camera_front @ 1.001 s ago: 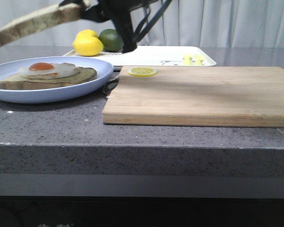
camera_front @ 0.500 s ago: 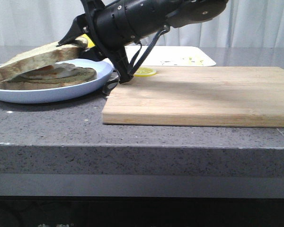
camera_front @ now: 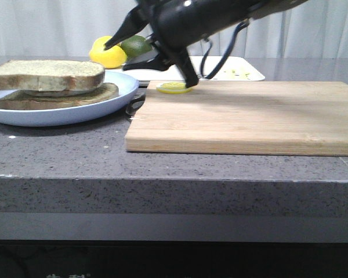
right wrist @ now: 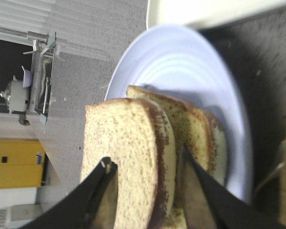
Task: Place bread and move sandwich to tray
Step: 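Lower the bread onto the egg toast and open the right gripper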
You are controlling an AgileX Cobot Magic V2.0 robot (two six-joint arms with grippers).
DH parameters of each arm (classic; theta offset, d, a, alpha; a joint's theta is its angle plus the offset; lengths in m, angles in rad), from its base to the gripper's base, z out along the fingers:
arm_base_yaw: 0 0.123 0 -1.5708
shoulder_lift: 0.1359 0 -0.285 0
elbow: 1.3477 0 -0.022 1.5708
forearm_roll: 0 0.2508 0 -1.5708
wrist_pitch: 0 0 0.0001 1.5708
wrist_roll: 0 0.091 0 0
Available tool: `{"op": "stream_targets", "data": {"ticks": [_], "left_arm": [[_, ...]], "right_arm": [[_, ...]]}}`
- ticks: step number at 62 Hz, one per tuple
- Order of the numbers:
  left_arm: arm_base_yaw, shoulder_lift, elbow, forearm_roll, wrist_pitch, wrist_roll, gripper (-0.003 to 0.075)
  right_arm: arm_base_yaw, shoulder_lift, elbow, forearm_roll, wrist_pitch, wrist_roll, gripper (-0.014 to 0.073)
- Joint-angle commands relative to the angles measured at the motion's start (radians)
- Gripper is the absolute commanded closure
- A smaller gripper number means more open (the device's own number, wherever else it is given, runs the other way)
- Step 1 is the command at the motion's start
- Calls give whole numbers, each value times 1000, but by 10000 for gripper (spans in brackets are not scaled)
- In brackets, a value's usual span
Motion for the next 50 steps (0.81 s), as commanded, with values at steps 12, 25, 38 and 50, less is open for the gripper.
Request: {"op": "stream_targets", "data": {"ticks": [12, 25, 38, 50], "left_arm": [[-2, 4, -38, -2, -84, 0, 92], [-2, 4, -38, -2, -84, 0, 92], [-2, 4, -38, -2, -84, 0, 92], [-2, 4, -38, -2, -84, 0, 92]], "right_arm": [[-64, -248, -24, -336, 106, 5, 296], [-72, -413, -24, -636, 156, 6, 657], [-128, -544, -24, -937, 241, 77, 704], [-241, -660, -1, -1469, 347, 445, 704]]}}
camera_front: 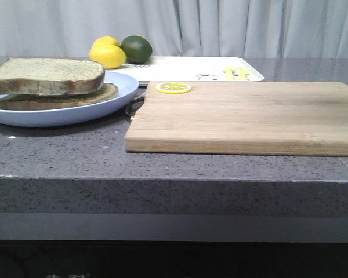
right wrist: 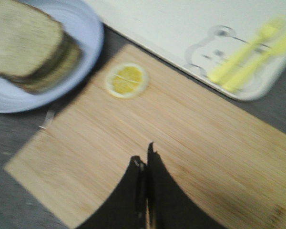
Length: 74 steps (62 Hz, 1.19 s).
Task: Place bread and move sandwich to tray
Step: 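Lower the bread onto the egg toast and open the right gripper, then withdraw the right gripper away from the plate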
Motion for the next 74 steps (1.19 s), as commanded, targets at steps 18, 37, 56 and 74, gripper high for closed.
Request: {"op": "stream_targets", "data": {"ticks": [18, 37, 56, 74], "left_arm": [[-2, 4, -38, -2, -84, 0, 92], [-2, 4, -38, -14, -65, 0, 92], [-2, 270, -261, -19, 329, 0, 92], [-2, 606, -511, -19, 469, 0, 145]], "right_arm": [[-128, -347, 330, -284, -128, 233, 704], [-128, -741, 802, -257, -484, 233, 704], [-128, -880, 929, -257, -598, 233, 704], [-128, -880, 929, -257, -593, 233, 704]]}}
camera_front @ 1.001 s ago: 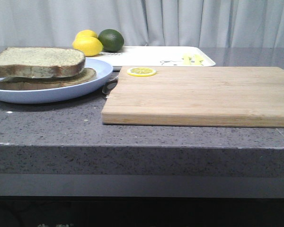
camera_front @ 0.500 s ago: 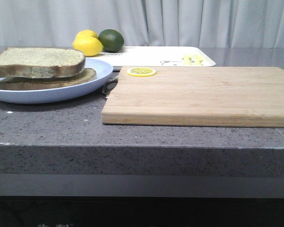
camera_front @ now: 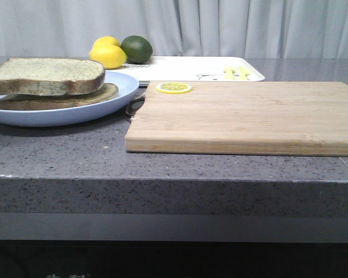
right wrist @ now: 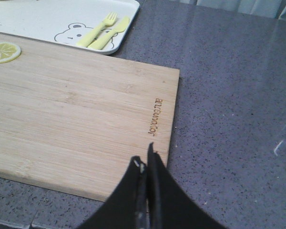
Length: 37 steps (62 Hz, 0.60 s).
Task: Place bread and move sandwich to tray
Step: 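Withdraw the right gripper away from the plate, then grasp the blue plate rim with the left gripper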
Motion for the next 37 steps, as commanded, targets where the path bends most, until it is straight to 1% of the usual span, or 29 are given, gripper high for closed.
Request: {"op": "stream_targets", "data": {"ticks": [1, 8, 17, 37], "left_arm": [[-2, 55, -87, -9, -44, 0, 149], [-2, 135, -141, -9, -38, 0, 174], [-2, 219, -189, -9, -36, 0, 183], [0, 342, -222, -9, -14, 0, 183]], "right_arm": [[-8, 3, -27, -2, -80, 2, 704], [-5, 3, -27, -2, -80, 2, 704], [-5, 3, -27, -2, -80, 2, 704], [-5, 3, -27, -2, -80, 2, 704]]}}
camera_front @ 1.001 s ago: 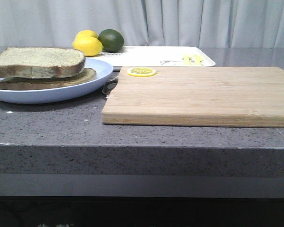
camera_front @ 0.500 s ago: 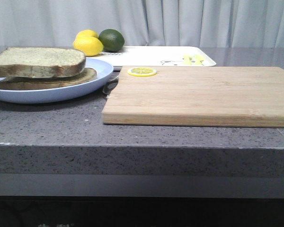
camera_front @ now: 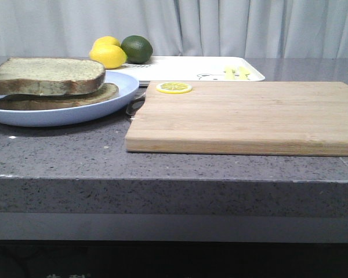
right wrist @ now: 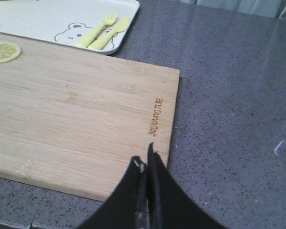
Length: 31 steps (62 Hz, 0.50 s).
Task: Place bread and move sandwich to tray
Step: 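Grasp the blue plate rim with the left gripper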
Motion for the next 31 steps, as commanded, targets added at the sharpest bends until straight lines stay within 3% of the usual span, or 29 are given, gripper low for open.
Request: {"op": "stream_targets", "data": {"ticks": [1, 23, 29, 31], "left_arm": [[0, -11, -38, -9, -37, 0, 183], [0, 40, -38, -9, -32, 0, 201], [0, 40, -38, -9, -20, 0, 301], [0, 40, -38, -11, -16, 0, 382]], "right_arm": [[-5, 3, -27, -2, -80, 1, 704], [-5, 3, -27, -2, -76, 1, 704], [-5, 3, -27, -2, -75, 1, 704], [-5, 3, -27, -2, -75, 1, 704]]}}
